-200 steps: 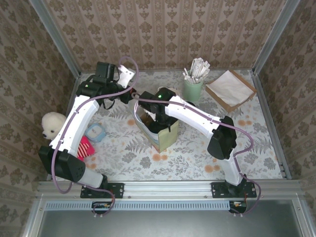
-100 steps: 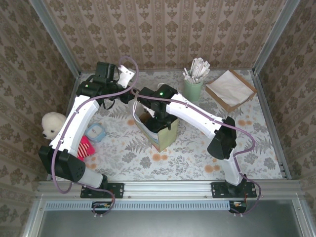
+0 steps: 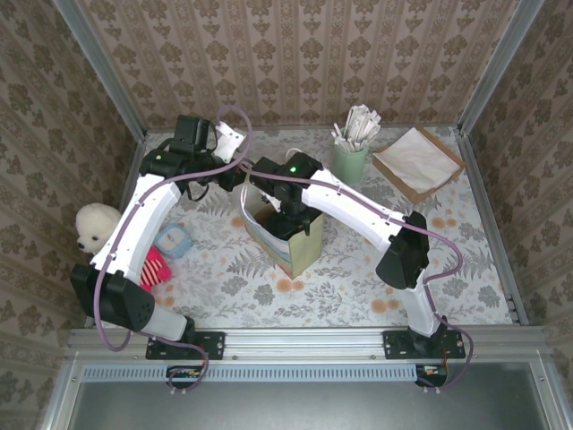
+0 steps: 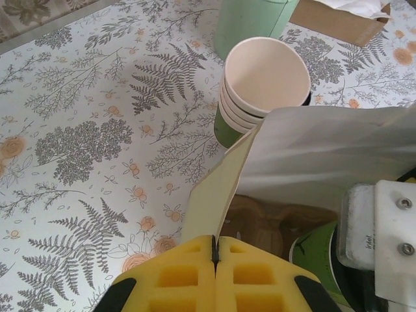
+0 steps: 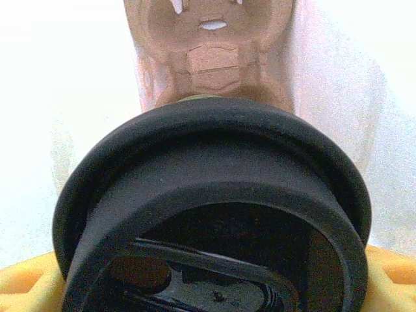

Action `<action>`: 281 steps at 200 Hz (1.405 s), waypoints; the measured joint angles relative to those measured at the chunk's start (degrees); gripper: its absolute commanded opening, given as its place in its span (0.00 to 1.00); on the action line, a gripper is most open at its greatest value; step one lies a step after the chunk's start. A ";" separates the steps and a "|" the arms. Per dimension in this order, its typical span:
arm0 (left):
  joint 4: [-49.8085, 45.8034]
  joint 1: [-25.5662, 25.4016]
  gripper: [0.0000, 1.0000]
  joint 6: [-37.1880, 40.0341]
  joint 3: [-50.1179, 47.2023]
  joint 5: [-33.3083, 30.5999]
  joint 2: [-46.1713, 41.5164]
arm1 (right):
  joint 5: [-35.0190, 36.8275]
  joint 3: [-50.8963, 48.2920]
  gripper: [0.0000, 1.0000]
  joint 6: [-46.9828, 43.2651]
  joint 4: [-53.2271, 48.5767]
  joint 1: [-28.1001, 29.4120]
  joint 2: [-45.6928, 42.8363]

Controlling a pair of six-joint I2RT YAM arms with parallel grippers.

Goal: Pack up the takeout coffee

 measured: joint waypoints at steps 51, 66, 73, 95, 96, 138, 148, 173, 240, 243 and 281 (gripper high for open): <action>-0.02 0.00 0.00 -0.02 -0.02 1.03 0.00 | 0.02 0.74 0.56 0.04 0.96 -0.42 1.20; 0.00 0.00 0.00 0.00 -0.02 1.05 -0.02 | 0.04 1.36 0.56 0.02 0.92 -0.42 1.79; 0.00 0.00 0.00 0.00 -0.02 1.05 -0.02 | 0.17 1.60 0.56 0.02 0.81 -0.42 1.92; 0.00 0.00 0.00 0.00 -0.02 1.03 -0.02 | 0.74 2.27 0.56 -0.04 0.15 -0.42 1.99; 0.02 0.00 0.00 0.00 -0.02 1.03 -0.02 | 0.76 2.29 0.56 -0.04 0.11 -0.42 1.99; 0.02 0.00 0.00 0.00 -0.04 1.05 -0.02 | 1.11 4.94 0.56 -0.28 -1.73 -0.42 2.43; 0.02 0.00 0.00 0.00 -0.04 1.07 -0.02 | 1.09 6.45 0.56 -0.35 -2.08 -0.46 2.99; 0.04 0.00 0.00 -0.02 -0.04 1.51 -0.02 | 1.07 9.29 0.56 -0.59 -2.08 -0.61 4.57; 0.04 0.00 0.00 -0.02 -0.04 1.66 -0.02 | 1.31 5.62 0.56 -1.55 -2.56 -0.90 5.46; 0.04 0.00 0.00 -0.02 -0.04 1.64 -0.02 | 1.38 5.27 0.56 -1.57 -2.58 -0.90 5.44; -0.07 0.00 0.00 0.00 -0.15 0.90 -0.02 | 1.73 0.61 0.56 -1.55 -2.34 -0.94 3.98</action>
